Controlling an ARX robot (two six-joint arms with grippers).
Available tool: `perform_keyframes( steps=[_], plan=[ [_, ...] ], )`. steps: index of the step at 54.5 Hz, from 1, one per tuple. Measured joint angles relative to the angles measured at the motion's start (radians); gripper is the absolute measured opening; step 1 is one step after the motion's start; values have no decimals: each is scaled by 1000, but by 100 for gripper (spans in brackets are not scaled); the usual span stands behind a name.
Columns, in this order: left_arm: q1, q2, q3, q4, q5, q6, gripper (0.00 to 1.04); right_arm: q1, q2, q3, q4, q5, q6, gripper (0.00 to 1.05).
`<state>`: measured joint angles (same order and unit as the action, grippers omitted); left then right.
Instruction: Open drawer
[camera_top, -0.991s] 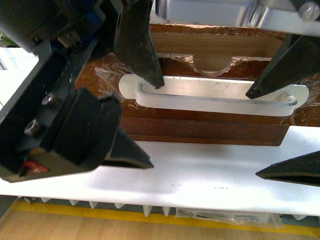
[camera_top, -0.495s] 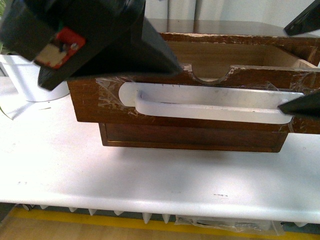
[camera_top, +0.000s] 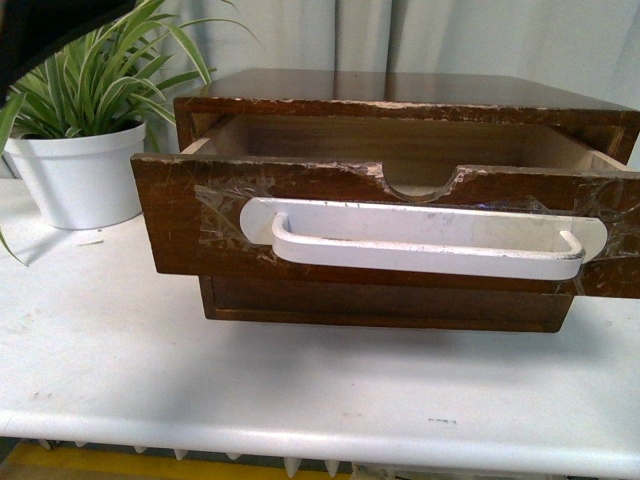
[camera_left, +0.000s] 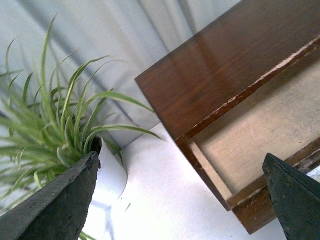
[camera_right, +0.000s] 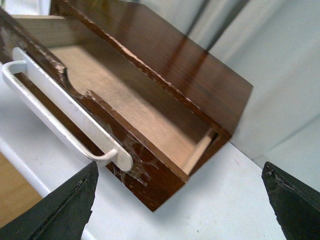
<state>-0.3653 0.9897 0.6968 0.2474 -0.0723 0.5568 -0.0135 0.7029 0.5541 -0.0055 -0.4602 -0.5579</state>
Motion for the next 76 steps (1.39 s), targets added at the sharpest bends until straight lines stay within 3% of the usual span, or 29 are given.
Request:
perform_keyframes(
  steps=[7,12,23,29,38,52,55,58,62,70,73,76],
  plan=[
    [24,-113,-110,2,-87,-124,99,-74,-126,-83,-4,9,105,96],
    [16,-196,-197,-33,-206,-212,99,-126,-213,-137,-33,10,169,96],
    [-76,-466,-386,-215,-419,-461,99,-317,-429,-245,-134,-72,287,96],
    [-133,-567,-411,-323,-531,-569,99,-332,-463,-271,-124,-45,346,96],
    [-139,-659,-444,-473,-616,-739,99,-356,-488,-332,-71,-18,462,96],
    [-139,-677,-450,-481,-616,-809,99,-362,-494,-343,-63,-16,523,96],
    [-132,-684,-455,-470,-598,-800,97,-340,-512,-358,-26,57,534,90],
    [-79,-756,-525,-318,-441,-728,87,-302,-533,-379,-8,143,537,81],
    [-12,-829,-573,-238,-304,-650,74,-253,-558,-402,-6,209,541,68],
    [89,-876,-595,-233,-195,-592,51,-177,-592,-436,-6,277,542,43],
    [132,-892,-614,-237,-148,-579,37,-151,-602,-450,-6,307,542,33],
    [166,-905,-621,-240,-117,-575,26,-63,-619,-462,-8,426,544,21]
  ],
)
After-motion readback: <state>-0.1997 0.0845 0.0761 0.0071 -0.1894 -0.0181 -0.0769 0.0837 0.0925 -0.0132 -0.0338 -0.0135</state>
